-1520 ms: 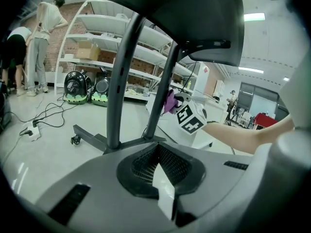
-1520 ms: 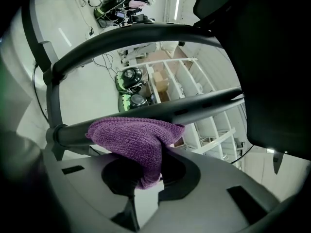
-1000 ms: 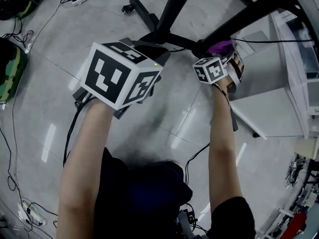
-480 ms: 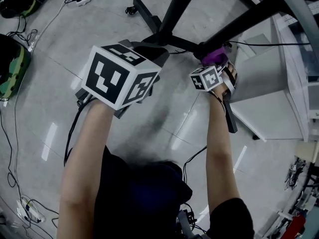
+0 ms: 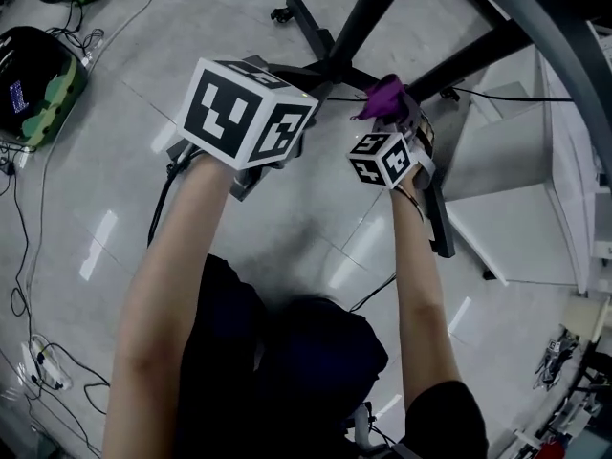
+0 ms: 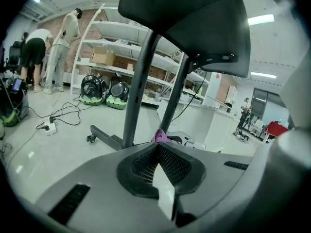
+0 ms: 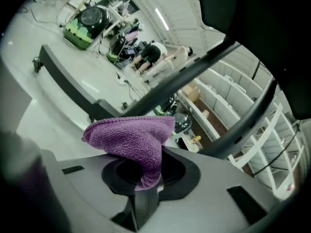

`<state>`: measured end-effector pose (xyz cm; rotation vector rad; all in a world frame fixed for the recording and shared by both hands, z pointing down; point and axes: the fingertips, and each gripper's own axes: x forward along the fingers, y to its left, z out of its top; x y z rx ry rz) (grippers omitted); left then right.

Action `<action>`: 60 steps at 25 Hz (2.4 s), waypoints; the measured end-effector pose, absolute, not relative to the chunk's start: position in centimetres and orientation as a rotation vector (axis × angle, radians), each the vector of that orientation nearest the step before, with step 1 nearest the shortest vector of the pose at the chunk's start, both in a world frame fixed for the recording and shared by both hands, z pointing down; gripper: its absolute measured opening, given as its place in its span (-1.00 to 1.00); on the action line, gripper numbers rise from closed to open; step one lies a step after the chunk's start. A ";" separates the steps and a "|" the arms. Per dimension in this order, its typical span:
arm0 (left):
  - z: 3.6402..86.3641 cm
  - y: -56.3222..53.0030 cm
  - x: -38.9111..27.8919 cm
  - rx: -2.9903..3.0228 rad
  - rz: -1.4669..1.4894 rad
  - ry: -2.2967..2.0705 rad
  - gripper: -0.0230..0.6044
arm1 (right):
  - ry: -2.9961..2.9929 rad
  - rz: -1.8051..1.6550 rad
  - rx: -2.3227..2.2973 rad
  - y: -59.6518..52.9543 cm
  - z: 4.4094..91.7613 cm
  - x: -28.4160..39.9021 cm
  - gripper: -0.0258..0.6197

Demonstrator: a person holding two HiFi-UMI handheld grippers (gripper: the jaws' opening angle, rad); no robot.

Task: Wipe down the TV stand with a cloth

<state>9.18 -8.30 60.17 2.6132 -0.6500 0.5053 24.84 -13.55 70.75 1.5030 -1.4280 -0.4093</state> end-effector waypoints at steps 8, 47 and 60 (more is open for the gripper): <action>62.0 -11.7 -3.3 2.518 0.385 -0.937 -0.91 | -1.977 -0.468 1.145 -15.3 69.6 4.2 -0.69; 78.2 -6.4 -18.1 2.267 0.382 -1.150 -0.91 | -1.955 -0.763 0.735 -12.7 81.0 -10.7 -0.69; 78.4 -6.6 -11.3 2.329 0.440 -1.029 -0.91 | -1.795 -0.700 0.867 -16.3 81.5 -0.7 -0.69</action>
